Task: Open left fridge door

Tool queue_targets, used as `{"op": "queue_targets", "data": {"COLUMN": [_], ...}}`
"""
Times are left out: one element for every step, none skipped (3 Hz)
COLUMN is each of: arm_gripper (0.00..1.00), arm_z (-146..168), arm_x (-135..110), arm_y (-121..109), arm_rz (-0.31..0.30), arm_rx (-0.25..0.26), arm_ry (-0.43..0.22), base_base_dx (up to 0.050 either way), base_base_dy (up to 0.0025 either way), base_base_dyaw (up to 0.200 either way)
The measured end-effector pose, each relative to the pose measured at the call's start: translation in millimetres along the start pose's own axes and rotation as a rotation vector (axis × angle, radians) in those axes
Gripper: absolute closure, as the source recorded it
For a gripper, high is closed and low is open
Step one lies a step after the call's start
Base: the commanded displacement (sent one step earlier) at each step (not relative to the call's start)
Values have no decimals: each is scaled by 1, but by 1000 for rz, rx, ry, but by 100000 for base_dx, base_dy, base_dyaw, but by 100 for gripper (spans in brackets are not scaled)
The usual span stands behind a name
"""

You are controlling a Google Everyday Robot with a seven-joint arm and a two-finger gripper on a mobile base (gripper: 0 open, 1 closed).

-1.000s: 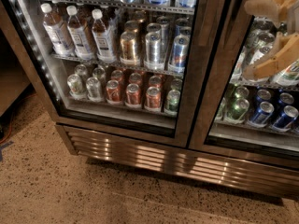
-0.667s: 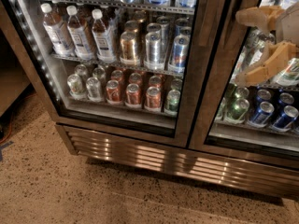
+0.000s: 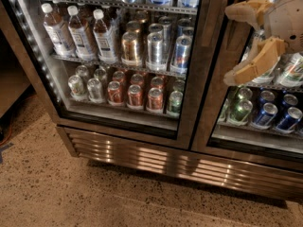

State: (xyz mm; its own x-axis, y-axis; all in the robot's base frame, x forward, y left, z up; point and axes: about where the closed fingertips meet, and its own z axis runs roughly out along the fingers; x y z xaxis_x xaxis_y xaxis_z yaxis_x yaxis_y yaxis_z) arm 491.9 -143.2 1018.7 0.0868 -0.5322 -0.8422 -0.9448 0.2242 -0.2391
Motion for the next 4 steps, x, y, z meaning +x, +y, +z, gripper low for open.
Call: {"op": "queue_targets", "data": {"arm_gripper": [0,0,0,0], "arm_z": [1,2,1,2], "arm_x": [-1,-3,-8,-8], "arm_y": [0,1,2,2], "arm_rz": [0,10,40,40], "arm_rx": [-3,-57,-147,-147], "arm_ry": [-4,-123,-334,-334], "base_base_dx": [0,0,0,0], "base_base_dy": [0,0,0,0], "base_base_dyaw": [0,0,0,0]}}
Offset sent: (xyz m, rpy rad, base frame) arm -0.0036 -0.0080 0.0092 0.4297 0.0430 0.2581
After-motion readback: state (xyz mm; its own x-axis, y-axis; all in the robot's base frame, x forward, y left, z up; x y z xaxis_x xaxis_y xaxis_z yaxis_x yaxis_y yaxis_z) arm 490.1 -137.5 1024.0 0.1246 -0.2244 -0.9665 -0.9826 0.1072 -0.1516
